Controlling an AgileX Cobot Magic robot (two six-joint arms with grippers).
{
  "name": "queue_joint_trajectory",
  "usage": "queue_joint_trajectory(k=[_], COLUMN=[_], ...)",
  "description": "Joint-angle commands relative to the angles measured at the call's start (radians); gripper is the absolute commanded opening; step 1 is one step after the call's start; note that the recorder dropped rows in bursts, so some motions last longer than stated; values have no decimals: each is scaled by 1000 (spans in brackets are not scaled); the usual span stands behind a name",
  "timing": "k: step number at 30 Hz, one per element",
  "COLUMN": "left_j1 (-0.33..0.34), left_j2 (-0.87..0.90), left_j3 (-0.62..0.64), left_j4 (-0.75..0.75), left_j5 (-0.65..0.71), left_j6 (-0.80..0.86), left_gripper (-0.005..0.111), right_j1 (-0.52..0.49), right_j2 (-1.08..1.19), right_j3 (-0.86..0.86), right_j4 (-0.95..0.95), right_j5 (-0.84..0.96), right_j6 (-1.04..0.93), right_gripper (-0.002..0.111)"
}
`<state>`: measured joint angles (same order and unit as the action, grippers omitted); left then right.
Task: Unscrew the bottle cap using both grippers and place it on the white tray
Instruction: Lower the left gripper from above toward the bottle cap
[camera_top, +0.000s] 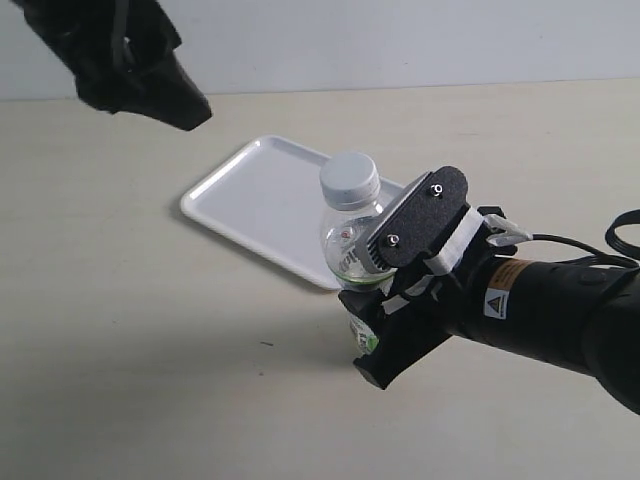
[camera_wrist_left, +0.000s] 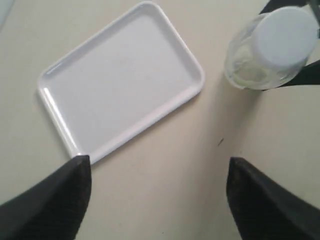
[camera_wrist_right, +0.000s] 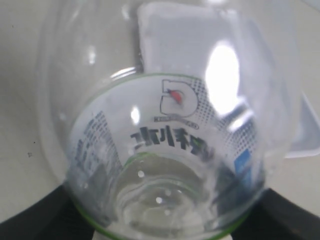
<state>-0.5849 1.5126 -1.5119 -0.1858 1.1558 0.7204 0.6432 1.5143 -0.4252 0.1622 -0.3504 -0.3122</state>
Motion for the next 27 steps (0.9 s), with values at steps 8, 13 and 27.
queue_joint_trajectory(k=[8, 13, 27], left_j1=[-135, -166, -292], left_j2=[274, 274, 239], left_j3=[-328, -328, -298], left_j4=[-3, -8, 90], left_j5=[65, 65, 65], left_j6=[-390, -496, -562], left_gripper=[73, 73, 73], right_j1=[-5, -5, -5], right_j2=[-1, -1, -1], right_j3=[-1, -1, -1], right_j4=[-11, -11, -11], right_j5=[50, 50, 50], right_j6=[1, 1, 1], right_gripper=[0, 0, 0])
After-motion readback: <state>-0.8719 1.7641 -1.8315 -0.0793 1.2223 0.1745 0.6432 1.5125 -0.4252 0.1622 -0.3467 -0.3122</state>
